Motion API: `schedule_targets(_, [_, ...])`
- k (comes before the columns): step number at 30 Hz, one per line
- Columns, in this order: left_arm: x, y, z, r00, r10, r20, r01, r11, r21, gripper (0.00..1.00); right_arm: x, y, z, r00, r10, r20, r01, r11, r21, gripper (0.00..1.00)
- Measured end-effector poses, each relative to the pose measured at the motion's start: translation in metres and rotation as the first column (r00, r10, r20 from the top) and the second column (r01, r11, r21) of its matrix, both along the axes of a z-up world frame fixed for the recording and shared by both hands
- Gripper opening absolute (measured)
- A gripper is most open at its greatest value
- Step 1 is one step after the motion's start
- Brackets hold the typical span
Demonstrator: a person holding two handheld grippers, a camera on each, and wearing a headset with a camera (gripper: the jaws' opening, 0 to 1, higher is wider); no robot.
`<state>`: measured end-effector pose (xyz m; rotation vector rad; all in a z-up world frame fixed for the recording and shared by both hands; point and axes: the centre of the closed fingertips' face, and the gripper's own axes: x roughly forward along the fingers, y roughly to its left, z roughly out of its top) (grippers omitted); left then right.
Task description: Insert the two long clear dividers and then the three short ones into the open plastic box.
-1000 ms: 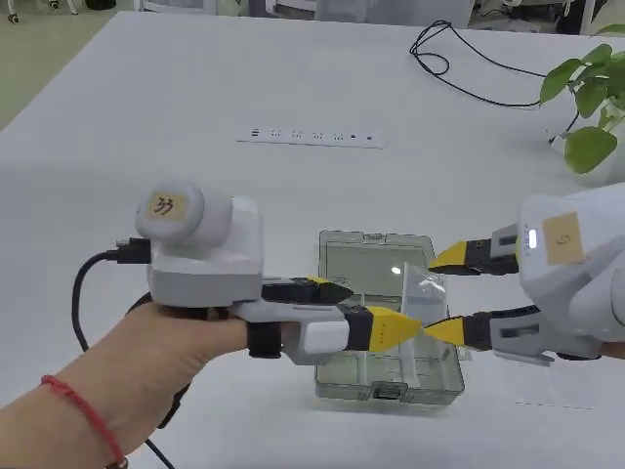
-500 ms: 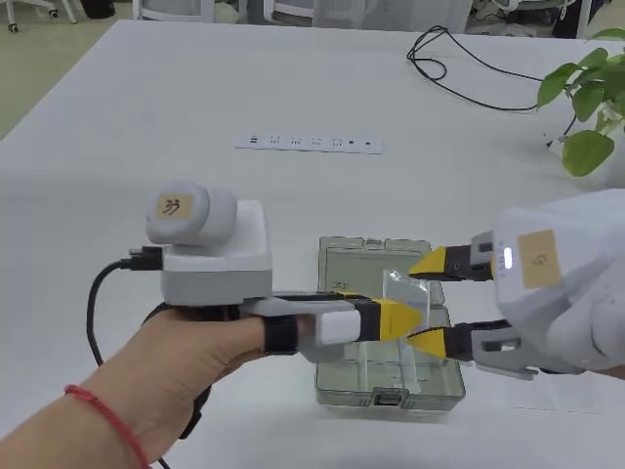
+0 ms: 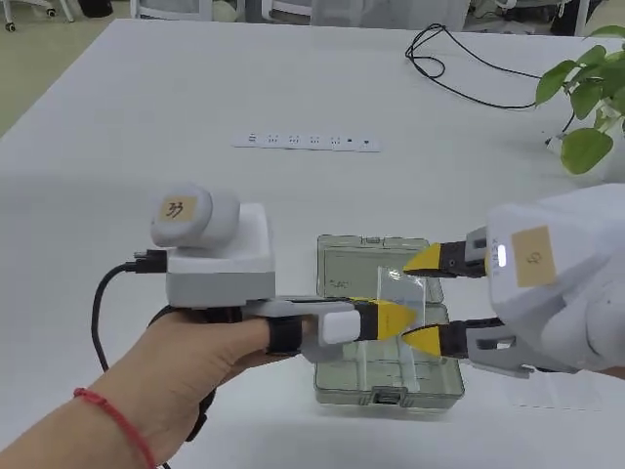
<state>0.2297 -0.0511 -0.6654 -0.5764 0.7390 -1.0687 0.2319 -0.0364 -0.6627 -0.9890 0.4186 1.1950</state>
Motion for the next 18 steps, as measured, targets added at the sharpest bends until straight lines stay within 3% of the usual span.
schedule_targets(14, [0.003, 0.0043, -0.0017, 0.999, 0.031, -0.03, -0.032, 0.999, -0.03, 0.0, 0.001, 0.0029, 0.0, 1.0, 0.012, 0.012, -0.012, 1.0, -0.007, 0.34])
schedule_targets(17, [0.003, 0.0064, -0.005, 1.0, 0.024, -0.004, -0.024, 1.0, -0.007, 0.0, 0.0029, 0.0037, 0.0055, 1.0, 0.001, 0.002, -0.001, 1.0, 0.014, 0.35])
schedule_targets(18, [0.0021, 0.0066, -0.0051, 1.0, 0.014, 0.02, -0.014, 1.0, 0.001, 0.0, 0.0039, 0.0033, 0.0072, 1.0, -0.002, 0.004, 0.002, 1.0, 0.018, 0.35])
